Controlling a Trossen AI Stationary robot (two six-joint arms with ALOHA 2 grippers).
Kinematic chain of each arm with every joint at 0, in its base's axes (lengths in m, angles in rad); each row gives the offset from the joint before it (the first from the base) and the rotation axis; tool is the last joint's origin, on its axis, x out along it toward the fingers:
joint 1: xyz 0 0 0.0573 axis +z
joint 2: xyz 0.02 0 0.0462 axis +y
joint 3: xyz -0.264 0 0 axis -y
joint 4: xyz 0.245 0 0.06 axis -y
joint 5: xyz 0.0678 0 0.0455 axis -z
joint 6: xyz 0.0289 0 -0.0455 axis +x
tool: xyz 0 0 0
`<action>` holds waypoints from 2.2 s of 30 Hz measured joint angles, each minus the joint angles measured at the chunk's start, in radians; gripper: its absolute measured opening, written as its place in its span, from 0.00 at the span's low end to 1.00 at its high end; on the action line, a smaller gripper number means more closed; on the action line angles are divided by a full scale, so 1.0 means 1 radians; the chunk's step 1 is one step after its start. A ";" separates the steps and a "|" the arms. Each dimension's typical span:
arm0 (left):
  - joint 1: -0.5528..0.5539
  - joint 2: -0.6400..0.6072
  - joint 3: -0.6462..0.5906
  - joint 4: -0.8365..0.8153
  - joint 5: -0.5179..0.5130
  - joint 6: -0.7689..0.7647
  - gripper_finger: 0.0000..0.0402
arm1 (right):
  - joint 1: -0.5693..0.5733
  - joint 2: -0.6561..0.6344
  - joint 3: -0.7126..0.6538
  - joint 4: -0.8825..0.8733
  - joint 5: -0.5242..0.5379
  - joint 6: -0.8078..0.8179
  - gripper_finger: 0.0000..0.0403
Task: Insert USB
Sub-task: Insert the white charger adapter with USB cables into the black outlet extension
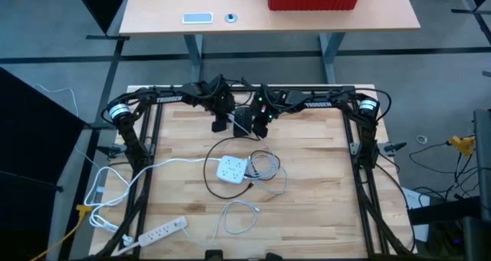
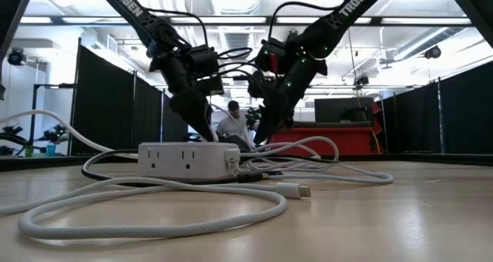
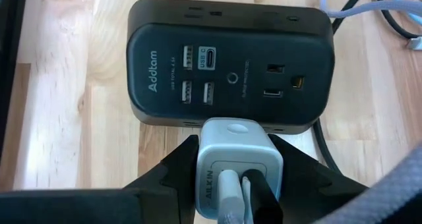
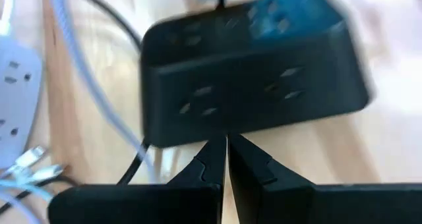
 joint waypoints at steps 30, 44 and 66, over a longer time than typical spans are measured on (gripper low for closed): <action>0.014 -0.078 -0.001 -0.047 -0.054 0.060 0.32 | -0.001 0.000 0.003 0.055 0.048 0.003 0.00; 0.015 -0.123 0.004 -0.081 0.009 0.076 0.32 | -0.001 -0.017 0.003 0.089 0.054 0.049 0.00; 0.053 -0.170 0.003 -0.090 0.100 0.101 0.32 | 0.004 0.019 0.002 0.187 0.055 0.122 0.00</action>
